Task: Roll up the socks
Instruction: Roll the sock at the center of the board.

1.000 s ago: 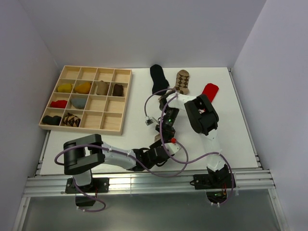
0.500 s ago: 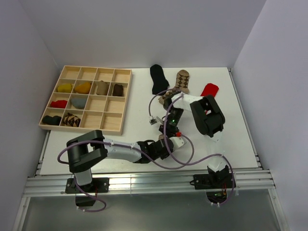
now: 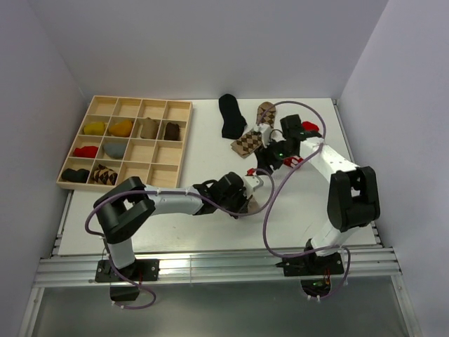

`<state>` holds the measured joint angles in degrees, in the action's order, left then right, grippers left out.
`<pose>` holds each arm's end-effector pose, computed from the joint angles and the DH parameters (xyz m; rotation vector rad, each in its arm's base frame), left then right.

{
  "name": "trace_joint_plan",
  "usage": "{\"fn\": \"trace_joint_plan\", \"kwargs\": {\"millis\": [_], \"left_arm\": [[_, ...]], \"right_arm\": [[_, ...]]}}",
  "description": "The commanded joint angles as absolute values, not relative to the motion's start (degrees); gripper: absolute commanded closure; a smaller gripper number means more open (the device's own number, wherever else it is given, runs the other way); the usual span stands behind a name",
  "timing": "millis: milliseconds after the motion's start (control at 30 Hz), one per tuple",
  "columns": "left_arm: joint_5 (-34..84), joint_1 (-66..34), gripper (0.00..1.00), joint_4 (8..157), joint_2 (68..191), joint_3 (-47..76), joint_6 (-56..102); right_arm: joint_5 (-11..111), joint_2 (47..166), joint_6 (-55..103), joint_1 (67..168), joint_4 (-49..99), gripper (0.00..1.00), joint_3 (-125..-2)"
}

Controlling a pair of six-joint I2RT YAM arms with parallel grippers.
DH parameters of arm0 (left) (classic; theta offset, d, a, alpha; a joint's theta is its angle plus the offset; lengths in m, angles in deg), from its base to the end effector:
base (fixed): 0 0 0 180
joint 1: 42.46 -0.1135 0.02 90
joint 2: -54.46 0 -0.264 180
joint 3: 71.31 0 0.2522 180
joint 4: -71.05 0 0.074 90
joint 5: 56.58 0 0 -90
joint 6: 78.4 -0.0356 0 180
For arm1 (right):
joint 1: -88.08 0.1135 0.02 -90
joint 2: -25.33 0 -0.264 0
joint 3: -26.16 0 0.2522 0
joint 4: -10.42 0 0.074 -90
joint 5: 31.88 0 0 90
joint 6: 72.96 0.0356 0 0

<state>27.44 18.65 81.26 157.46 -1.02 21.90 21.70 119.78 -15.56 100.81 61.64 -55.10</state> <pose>0.1763 -0.3272 0.1599 1.0948 2.1759 -0.7224 0.3176 0.0934 0.2266 -1.1400 2.2434 0.7148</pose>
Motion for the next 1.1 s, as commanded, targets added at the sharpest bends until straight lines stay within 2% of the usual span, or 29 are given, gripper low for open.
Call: {"fn": "trace_joint_plan", "kwargs": {"millis": [0,267,333,533,767,1067], "left_arm": [[16.81,16.0,1.0,86.57,159.84,0.63,26.1],[5.48,9.41,1.0,91.84,164.32,4.94,32.42],[-0.91,6.0,1.0,92.28,164.94,5.12,35.65],[-11.83,-0.16,0.99,92.89,166.95,4.85,39.63],[-19.31,-3.43,1.0,94.04,172.05,5.38,41.74],[-20.63,-5.01,1.0,98.87,175.48,6.7,40.87]], "right_arm": [[22.17,116.3,-12.49,97.67,54.61,0.37,-51.51],[22.18,104.71,-20.3,94.76,49.76,0.38,-39.74],[19.12,98.84,-26.25,94.94,49.76,0.36,-34.66],[17.43,92.4,-34.19,97.22,50.81,0.33,-28.84],[24.63,81.77,-36.32,110.91,43.19,0.28,-18.81],[34.73,82.19,-36.49,126.11,33.96,0.27,-13.1]]}}
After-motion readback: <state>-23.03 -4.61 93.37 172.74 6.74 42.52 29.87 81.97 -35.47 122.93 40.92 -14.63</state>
